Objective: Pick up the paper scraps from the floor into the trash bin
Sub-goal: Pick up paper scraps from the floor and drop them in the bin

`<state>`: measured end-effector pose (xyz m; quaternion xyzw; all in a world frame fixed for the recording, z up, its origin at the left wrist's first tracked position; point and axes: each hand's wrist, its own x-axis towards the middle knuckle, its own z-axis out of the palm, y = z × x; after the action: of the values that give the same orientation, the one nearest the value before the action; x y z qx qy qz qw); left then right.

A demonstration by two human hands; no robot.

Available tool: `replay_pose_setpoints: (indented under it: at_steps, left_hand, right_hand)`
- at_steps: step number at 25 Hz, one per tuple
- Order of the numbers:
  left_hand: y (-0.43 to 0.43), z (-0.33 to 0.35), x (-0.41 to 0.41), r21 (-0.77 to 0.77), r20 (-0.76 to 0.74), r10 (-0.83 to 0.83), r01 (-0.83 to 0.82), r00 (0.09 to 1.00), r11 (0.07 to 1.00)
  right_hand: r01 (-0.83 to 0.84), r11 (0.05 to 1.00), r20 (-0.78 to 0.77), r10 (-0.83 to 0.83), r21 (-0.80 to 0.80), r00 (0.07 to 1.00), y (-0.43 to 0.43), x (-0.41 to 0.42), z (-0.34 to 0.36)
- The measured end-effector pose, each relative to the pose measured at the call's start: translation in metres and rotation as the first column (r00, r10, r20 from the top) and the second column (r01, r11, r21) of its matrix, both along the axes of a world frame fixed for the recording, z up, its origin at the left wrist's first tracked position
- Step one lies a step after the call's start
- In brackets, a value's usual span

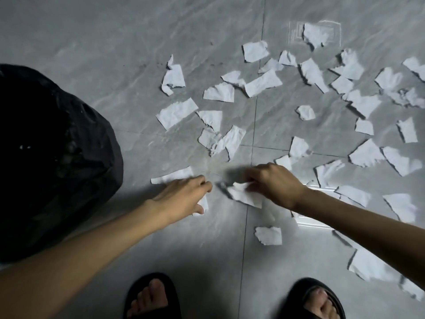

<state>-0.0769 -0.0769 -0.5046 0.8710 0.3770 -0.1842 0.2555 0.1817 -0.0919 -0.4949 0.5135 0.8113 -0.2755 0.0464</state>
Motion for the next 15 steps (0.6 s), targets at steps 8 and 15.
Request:
replay_pose_setpoints:
  at_steps: [8,15]
  left_hand:
    - [0.000,-0.011,-0.015,-0.076,0.268,0.204,-0.191,0.942,0.979]
    - [0.010,-0.019,-0.024,0.121,0.200,0.474,-0.502,0.857,0.856]
  right_hand:
    - [-0.093,0.988,0.018,0.096,-0.123,0.995,-0.098,0.026,-0.010]
    - [0.001,0.987,0.018,-0.004,0.163,1.000,-0.104,0.031,-0.016]
